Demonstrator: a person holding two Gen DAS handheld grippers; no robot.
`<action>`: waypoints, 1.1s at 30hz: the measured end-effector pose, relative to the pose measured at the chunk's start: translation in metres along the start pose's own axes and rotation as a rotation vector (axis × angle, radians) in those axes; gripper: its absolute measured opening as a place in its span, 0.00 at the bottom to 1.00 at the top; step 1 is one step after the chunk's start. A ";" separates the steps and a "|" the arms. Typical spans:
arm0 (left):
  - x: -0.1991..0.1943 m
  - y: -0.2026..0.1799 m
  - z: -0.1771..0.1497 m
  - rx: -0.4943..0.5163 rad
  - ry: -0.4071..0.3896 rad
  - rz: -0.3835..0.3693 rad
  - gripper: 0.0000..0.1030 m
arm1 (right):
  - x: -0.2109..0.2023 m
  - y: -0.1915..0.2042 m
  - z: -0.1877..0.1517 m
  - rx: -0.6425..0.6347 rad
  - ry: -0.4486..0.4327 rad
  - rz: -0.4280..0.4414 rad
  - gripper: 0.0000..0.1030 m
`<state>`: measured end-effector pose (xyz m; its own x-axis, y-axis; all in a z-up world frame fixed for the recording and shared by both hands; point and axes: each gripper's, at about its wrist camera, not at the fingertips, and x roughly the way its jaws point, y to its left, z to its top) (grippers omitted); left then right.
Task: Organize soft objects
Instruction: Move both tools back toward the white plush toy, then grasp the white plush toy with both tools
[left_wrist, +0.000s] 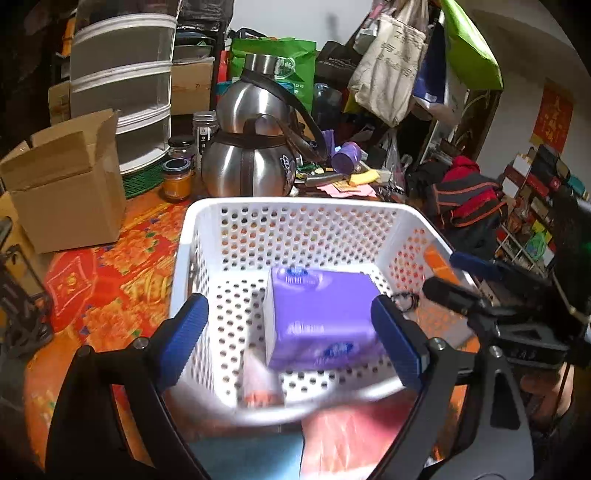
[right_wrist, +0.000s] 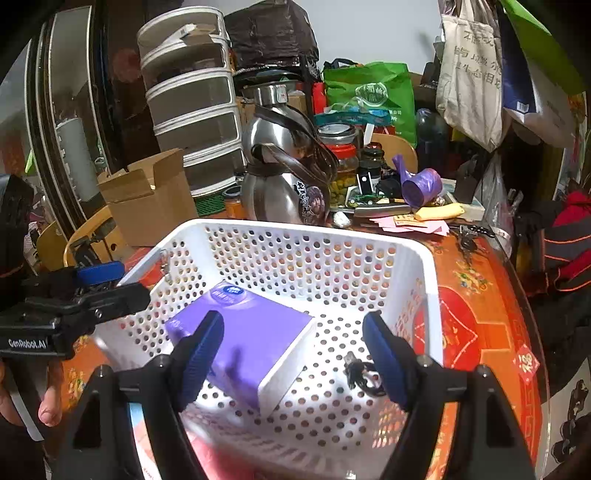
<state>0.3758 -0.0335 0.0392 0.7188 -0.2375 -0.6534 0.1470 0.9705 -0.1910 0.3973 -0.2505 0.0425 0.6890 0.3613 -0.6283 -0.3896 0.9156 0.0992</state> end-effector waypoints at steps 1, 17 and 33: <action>-0.007 0.000 -0.004 0.003 0.001 0.004 0.86 | -0.003 0.001 -0.002 -0.002 -0.001 -0.004 0.75; -0.092 -0.019 -0.173 -0.052 0.000 -0.009 0.86 | -0.111 0.012 -0.147 0.065 -0.061 0.008 0.77; -0.124 -0.071 -0.283 -0.045 -0.107 -0.059 0.86 | -0.165 0.045 -0.256 0.063 -0.143 0.027 0.71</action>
<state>0.0838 -0.0847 -0.0733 0.7782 -0.2863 -0.5590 0.1625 0.9515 -0.2611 0.1095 -0.3138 -0.0466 0.7606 0.4035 -0.5087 -0.3732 0.9128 0.1661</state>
